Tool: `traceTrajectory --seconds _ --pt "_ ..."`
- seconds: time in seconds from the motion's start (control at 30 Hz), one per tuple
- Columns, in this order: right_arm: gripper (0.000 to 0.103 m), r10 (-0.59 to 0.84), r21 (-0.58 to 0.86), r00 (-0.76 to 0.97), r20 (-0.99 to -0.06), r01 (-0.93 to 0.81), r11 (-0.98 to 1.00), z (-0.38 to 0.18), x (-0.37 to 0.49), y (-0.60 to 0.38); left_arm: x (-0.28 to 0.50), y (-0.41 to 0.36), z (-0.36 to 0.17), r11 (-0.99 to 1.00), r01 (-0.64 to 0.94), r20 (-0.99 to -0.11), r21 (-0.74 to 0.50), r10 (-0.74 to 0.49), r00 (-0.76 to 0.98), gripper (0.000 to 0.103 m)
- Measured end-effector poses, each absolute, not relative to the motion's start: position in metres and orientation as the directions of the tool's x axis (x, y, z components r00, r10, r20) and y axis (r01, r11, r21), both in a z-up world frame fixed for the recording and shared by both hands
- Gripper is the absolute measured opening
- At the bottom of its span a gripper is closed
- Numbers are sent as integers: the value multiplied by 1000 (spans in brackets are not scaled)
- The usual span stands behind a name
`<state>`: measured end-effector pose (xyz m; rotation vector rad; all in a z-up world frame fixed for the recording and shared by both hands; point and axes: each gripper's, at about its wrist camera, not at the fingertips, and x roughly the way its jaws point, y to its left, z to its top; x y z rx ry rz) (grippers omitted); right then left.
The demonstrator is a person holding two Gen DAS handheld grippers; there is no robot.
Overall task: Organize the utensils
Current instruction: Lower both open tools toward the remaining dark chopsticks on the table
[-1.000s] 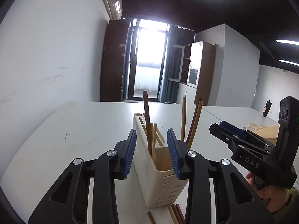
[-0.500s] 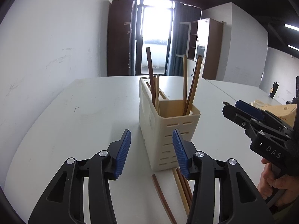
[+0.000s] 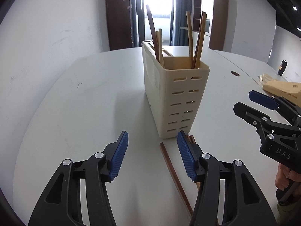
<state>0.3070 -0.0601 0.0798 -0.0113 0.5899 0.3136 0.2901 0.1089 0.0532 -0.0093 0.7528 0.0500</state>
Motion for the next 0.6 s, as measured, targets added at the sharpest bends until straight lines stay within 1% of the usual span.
traceTrajectory --seconds 0.1,0.2,0.27,0.4,0.6 --pt "61 282 82 735 -617 -296 952 67 313 -59 297 113 45 999 -44 -723 -9 24 690 58" --pt "61 310 127 669 -675 -308 943 55 323 -58 306 116 33 999 -42 -759 -21 11 651 58" --pt "61 338 166 631 -698 -318 934 51 329 -58 309 117 25 999 -45 -775 -30 5 632 58" --pt "61 321 173 586 -744 -296 940 41 339 -56 315 120 13 998 -41 -806 -55 -20 592 58" --pt "61 316 197 508 -801 -274 941 21 357 -52 320 117 4 999 -29 -822 -45 -20 569 58"
